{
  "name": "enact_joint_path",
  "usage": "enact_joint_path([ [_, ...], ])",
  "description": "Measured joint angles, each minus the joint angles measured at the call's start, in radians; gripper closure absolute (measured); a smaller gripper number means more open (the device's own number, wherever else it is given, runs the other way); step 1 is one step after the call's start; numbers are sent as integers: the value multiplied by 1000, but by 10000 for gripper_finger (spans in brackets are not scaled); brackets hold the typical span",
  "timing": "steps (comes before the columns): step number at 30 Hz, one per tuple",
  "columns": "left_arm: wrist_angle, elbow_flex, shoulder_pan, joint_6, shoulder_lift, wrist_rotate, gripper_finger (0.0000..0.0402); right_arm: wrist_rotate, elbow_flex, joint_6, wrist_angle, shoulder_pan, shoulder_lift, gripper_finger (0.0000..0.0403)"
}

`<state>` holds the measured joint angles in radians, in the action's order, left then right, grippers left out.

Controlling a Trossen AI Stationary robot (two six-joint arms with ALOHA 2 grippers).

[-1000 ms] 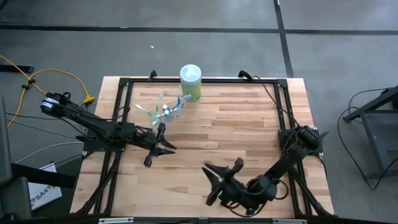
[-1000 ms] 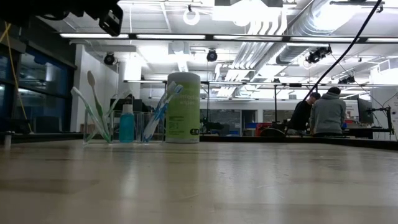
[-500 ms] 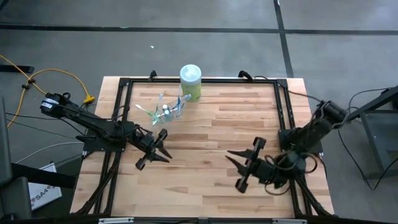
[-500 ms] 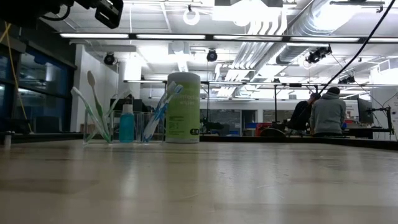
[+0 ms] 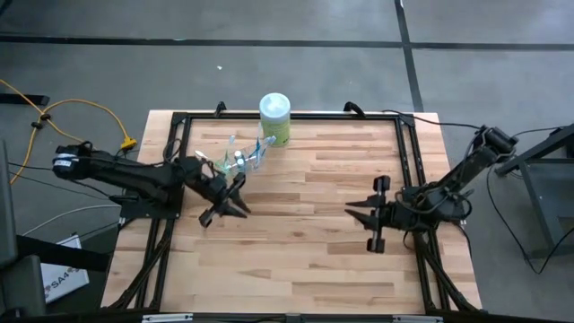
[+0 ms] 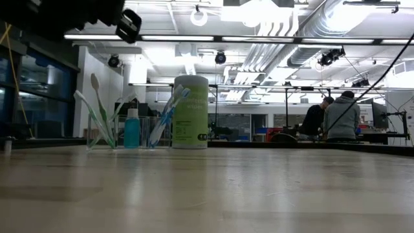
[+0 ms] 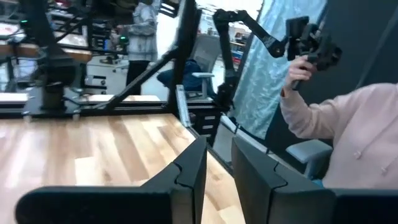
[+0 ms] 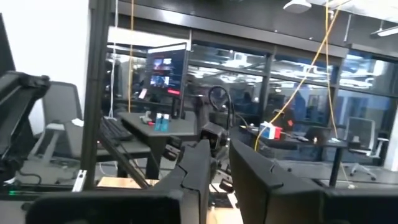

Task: Pick & Place toothbrushing station
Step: Return to Home Position

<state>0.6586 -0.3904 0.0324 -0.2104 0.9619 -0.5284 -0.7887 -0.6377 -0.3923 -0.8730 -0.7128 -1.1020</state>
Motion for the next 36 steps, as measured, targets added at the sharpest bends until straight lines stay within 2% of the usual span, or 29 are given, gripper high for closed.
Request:
enact_joint_path([
  [2,0,0,-54,-19,0,-21,330,-17,27,-1,1,-8,32,350],
  [5,0,0,-143,-55,0,-44,330,-117,61,-9,6,-33,64,349],
  [8,-1,0,-210,-108,0,-81,330,-340,89,-66,8,-64,79,349],
  [10,-8,0,-235,-110,0,-113,330,-525,111,-2,10,-88,79,350],
  [12,-13,0,-242,-121,0,-138,330,-591,132,68,10,-105,79,351],
  [13,-13,0,-241,-134,0,-152,330,-567,145,85,10,-111,84,350],
  [15,-12,0,-236,-101,0,-232,330,-436,177,102,10,-124,109,349],
  [18,-1,1,-236,-33,0,-478,331,-258,231,119,11,-138,165,348],
  [21,16,1,-259,-35,-1,-664,331,-200,291,137,8,-138,260,349],
  [26,12,1,-312,-47,0,-821,331,-76,401,154,38,-153,460,350],
  [30,12,1,-328,-33,0,-936,331,-27,444,200,175,-188,662,347],
  [36,9,1,-315,-32,0,-942,330,119,445,271,475,-246,916,347],
])
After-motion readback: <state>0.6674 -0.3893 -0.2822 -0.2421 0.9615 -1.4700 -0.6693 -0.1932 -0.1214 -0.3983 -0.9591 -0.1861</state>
